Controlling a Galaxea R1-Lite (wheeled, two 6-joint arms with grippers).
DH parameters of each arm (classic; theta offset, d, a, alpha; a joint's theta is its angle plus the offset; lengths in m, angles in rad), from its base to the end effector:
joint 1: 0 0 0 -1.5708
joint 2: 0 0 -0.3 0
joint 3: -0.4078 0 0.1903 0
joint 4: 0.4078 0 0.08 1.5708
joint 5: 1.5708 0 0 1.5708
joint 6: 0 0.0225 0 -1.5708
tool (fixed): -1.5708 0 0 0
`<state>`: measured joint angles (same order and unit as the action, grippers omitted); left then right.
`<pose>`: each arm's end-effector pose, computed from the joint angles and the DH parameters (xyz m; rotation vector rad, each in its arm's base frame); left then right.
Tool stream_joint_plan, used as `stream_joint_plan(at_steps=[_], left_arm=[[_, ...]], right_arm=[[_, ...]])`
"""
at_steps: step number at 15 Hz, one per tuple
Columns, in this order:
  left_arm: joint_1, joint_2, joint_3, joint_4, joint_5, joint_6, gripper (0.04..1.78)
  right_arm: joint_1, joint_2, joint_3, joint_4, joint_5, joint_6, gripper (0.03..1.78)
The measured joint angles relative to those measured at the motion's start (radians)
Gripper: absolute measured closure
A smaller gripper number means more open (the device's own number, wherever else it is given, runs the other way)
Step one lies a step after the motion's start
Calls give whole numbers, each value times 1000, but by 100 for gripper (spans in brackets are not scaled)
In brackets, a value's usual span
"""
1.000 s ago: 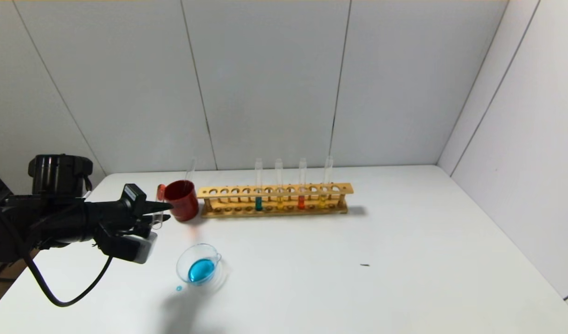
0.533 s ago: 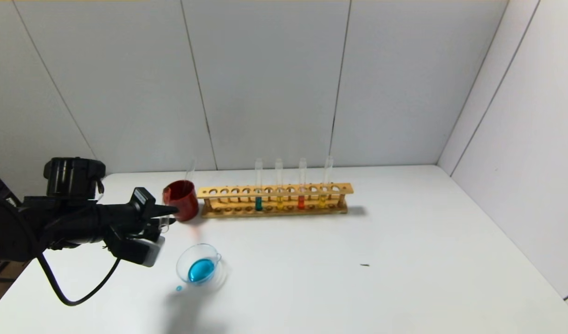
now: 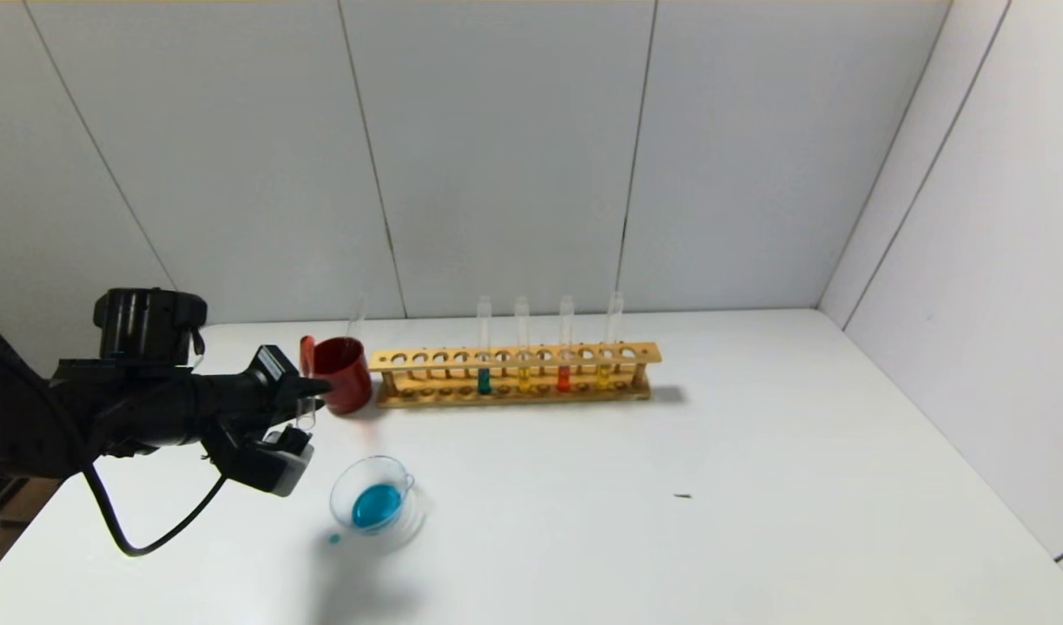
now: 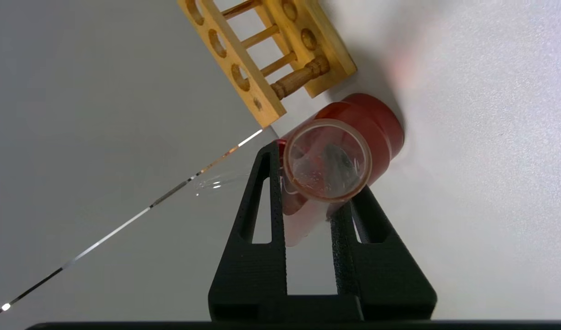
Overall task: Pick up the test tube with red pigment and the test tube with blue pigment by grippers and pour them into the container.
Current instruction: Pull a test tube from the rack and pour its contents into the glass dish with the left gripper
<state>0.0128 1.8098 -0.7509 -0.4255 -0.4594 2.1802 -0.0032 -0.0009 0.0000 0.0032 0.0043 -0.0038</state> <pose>0.3032 -0.0061 0.1169 1.9114 -0.1130 -0.8873 -0.0229 0.0002 0.0751 -0.0038 0.0023 0.0011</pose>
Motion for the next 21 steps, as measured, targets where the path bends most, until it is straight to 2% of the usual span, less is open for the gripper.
stream_joint_plan(at_steps=[21], left_arm=[[-41,22,-1,-1,34,34,149]], right_arm=[[0,0,0,0,0,0,6]])
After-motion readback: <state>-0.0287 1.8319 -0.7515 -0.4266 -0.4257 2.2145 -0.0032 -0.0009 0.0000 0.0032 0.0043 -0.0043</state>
